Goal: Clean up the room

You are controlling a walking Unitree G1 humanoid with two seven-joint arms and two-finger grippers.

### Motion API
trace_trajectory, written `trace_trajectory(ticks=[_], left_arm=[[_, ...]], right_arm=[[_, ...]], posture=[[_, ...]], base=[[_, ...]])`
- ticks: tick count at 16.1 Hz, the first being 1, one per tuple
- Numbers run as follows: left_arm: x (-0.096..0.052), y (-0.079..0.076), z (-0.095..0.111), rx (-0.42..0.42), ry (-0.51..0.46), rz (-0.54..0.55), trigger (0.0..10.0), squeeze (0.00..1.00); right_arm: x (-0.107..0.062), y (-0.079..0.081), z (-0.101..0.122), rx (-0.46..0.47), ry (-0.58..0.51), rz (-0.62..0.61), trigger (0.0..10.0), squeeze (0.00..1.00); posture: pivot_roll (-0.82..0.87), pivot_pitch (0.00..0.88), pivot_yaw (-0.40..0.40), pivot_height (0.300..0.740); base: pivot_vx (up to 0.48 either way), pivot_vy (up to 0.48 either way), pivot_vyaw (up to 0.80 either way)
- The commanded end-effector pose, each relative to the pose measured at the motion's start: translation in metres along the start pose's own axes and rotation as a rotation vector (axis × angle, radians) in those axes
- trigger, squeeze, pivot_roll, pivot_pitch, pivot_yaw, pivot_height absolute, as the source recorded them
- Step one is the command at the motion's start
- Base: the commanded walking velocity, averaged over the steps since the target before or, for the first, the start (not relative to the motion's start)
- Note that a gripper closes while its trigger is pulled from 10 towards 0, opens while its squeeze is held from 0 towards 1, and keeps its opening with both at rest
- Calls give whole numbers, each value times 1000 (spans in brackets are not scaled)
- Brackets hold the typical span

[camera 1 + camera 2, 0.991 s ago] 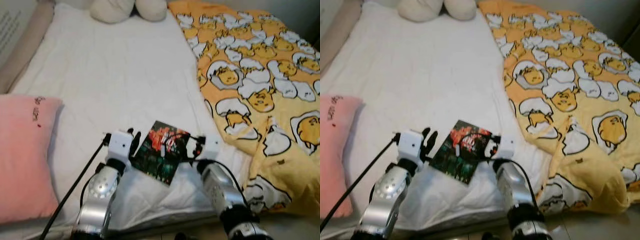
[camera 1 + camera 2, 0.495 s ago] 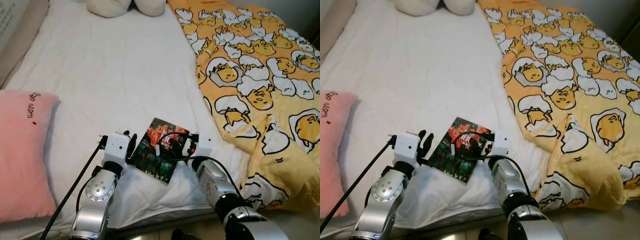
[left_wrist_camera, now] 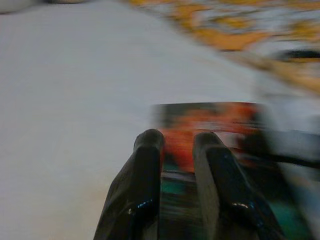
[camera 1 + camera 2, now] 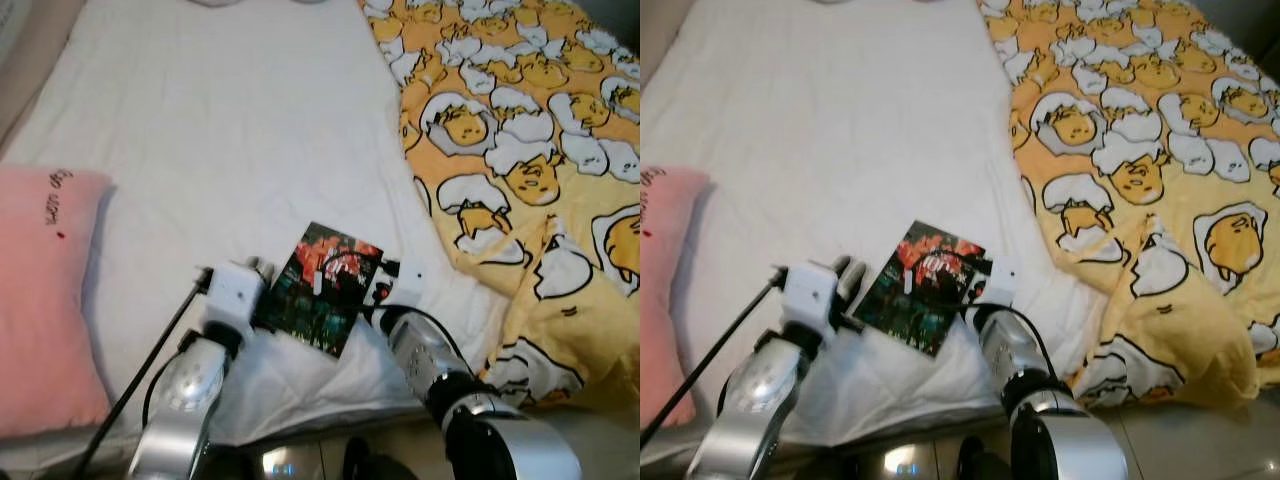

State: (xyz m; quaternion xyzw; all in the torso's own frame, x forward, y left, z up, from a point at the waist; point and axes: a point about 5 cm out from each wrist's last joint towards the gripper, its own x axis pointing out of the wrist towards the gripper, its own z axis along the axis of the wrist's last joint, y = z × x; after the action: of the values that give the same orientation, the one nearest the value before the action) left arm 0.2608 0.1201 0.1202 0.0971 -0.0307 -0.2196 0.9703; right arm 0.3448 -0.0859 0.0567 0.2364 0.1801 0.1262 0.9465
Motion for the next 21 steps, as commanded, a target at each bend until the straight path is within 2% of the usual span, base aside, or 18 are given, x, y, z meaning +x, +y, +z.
trace_trajectory(ticks=[1,2,5,7,11,15,16,18,19,21], left_arm=[[-7,-20,5,-2,-2,-150,10000,0],[-11,-21,6,21,7,-173,10000,0],[-13,-16,4,33,15,-135,10000,0],[-13,-18,5,19,18,-137,10000,0],[-17,-21,4,7,44,-151,10000,0],[-20,-22,2,3,64,-145,10000,0],[-19,-22,1,1,67,-142,10000,0],[-14,-25,0,-3,71,-161,10000,0],[-6,-23,-4,-20,90,-153,10000,0],[4,-16,-9,-28,99,-105,10000,0]], right_arm=[[0,5,-12,42,55,17,10000,0],[0,7,-13,53,62,21,10000,0],[2,14,-14,53,66,59,10000,0],[4,23,-12,-1,68,118,10000,0],[5,31,-14,-51,94,164,10000,0],[7,41,-18,-57,133,189,10000,0],[6,39,-25,-46,190,175,10000,0],[1,20,-32,-114,228,64,10000,0],[-7,2,-40,-223,251,-20,10000,0],[-15,-12,-51,-309,277,-60,10000,0]], posture=[[324,322,-77,740],[327,324,-77,740],[337,324,-81,740],[335,323,-85,740],[357,326,-86,740],[373,319,-91,740],[368,314,-93,740],[349,298,-102,740],[320,280,-104,740],[292,265,-106,740]], base=[[0,0,0],[0,0,0],[0,0,0],[0,0,0],[0,0,0],[0,0,0],[0,0,0],[0,0,0],[0,0,0],[0,0,0]])
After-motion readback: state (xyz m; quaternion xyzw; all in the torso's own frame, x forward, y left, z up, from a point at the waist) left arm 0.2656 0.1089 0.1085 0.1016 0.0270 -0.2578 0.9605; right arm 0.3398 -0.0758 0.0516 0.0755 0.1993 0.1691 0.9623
